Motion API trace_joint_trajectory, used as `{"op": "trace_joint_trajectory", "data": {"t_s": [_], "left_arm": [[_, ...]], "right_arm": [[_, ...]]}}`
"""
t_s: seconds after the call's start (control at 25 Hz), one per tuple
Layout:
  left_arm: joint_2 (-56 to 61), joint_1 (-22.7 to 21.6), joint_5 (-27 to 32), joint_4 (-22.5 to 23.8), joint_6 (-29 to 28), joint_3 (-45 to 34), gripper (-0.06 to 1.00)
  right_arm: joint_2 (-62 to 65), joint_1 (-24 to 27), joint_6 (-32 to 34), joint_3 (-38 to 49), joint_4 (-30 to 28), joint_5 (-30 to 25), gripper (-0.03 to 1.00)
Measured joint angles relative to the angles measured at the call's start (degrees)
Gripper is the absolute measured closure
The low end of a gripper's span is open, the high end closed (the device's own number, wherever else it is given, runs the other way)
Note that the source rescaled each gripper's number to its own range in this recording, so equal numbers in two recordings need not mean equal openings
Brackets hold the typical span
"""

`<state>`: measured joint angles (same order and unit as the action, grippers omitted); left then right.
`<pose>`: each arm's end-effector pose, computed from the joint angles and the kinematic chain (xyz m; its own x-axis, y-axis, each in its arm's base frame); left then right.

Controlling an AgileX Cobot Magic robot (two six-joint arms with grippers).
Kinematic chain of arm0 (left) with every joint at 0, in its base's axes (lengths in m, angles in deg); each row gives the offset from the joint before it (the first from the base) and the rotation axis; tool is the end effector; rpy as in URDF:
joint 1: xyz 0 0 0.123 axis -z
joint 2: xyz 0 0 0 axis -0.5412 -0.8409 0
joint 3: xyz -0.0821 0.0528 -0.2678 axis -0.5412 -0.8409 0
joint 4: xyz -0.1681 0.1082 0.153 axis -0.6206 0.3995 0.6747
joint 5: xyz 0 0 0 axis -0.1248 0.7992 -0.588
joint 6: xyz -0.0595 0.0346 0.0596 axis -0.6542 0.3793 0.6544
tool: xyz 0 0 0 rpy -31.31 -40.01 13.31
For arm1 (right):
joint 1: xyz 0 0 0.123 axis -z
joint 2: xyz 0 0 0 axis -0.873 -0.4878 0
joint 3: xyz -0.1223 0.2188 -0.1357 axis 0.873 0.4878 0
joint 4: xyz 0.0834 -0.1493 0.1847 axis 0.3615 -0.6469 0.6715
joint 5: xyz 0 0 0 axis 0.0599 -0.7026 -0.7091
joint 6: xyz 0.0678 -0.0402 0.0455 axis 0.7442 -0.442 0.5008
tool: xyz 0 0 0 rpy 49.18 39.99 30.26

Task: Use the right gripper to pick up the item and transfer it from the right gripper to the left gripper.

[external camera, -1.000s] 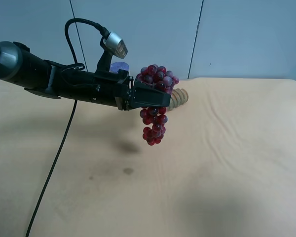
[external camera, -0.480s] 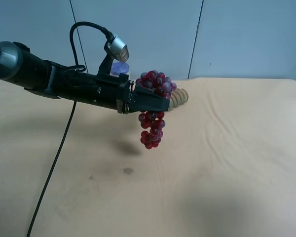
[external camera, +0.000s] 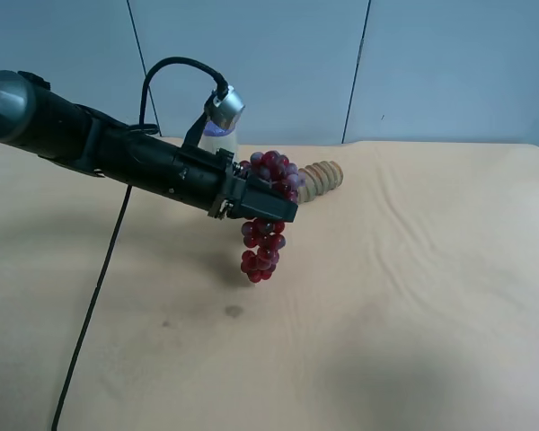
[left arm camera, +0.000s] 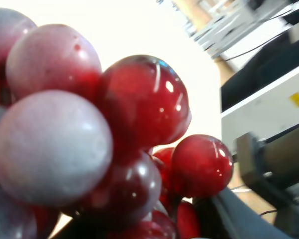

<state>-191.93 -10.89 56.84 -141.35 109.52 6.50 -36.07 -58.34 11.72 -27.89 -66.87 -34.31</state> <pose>0.3154 -0.2064 0.1530 -0.6753 0.3012 -0.6732 0.7361 0.3328 -0.5894 -0.0060 0.0089 0.2780 -0.4568 0.0506 -0.8881 -0.0279 0.9971 0.0712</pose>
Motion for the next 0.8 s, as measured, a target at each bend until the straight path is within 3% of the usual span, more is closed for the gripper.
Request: {"op": "trace_joint_trajectory", "data": {"t_s": [0.2, 0.4, 0.56, 0.8], "left_arm": [[5.4, 0.0, -9.05, 7.19, -8.11, 0.0, 0.94], [8.64, 0.0, -18.34, 21.41, -21.87, 0.0, 0.94], [9.26, 0.0, -19.48, 31.79, -30.82, 0.0, 0.94], [12.21, 0.0, -19.66, 41.98, -40.55, 0.0, 0.94]], "right_arm": [[0.0, 0.0, 0.0, 0.0, 0.0, 0.0, -0.03], [0.0, 0.0, 0.0, 0.0, 0.0, 0.0, -0.03], [0.0, 0.0, 0.0, 0.0, 0.0, 0.0, -0.03], [0.0, 0.0, 0.0, 0.0, 0.0, 0.0, -0.03]]}}
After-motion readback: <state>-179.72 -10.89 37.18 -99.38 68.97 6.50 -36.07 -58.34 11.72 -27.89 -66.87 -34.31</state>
